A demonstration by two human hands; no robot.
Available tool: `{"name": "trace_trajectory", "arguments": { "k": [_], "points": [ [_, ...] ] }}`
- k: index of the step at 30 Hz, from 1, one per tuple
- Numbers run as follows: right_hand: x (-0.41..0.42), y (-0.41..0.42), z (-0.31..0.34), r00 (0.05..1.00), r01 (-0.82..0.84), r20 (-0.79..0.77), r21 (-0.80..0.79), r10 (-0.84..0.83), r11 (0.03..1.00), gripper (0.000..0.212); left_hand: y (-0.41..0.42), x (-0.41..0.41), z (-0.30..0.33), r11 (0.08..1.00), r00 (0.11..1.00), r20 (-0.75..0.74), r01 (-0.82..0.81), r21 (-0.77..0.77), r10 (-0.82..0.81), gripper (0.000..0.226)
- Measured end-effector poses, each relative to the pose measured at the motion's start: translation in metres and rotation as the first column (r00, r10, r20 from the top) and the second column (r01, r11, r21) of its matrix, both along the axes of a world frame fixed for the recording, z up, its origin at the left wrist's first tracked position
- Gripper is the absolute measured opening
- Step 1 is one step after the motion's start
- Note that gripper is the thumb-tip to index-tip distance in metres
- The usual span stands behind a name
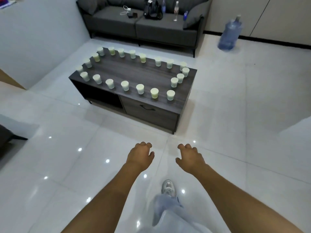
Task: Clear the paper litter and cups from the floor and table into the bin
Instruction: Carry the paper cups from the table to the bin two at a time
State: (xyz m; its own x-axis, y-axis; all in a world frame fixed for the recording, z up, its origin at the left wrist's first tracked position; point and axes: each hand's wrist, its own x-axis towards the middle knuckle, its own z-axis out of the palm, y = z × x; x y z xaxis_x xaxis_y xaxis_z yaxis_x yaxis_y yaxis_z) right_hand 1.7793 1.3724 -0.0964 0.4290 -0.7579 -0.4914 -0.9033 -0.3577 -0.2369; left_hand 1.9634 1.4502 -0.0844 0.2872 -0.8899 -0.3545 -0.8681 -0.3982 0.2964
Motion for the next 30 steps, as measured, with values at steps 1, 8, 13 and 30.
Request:
{"name": "trace_trajectory", "arguments": {
  "k": [1, 8, 13, 30],
  "points": [
    [0.009, -0.020, 0.001, 1.000, -0.005, 0.001, 0.006, 0.005, 1.000, 0.049, -0.017, 0.008, 0.003, 1.000, 1.000, -0.001, -0.018, 0.002, 0.018, 0.040],
    [0.080, -0.133, 0.005, 0.997, -0.081, 0.002, 0.023, 0.081, 0.996, 0.048, -0.109, 0.071, 0.002, 0.994, 0.994, -0.024, -0.104, 0.031, 0.105, 0.041],
    [0.137, -0.196, -0.007, 0.995, -0.098, -0.014, 0.067, 0.099, 0.993, 0.051, -0.165, 0.128, -0.014, 0.989, 0.991, -0.042, -0.124, 0.076, 0.127, 0.040],
    [0.305, -0.378, -0.038, 0.999, 0.050, -0.030, 0.187, -0.045, 0.981, 0.051, -0.380, 0.312, -0.044, 0.988, 0.998, -0.054, -0.013, 0.152, 0.021, 0.037]
  ]
}}
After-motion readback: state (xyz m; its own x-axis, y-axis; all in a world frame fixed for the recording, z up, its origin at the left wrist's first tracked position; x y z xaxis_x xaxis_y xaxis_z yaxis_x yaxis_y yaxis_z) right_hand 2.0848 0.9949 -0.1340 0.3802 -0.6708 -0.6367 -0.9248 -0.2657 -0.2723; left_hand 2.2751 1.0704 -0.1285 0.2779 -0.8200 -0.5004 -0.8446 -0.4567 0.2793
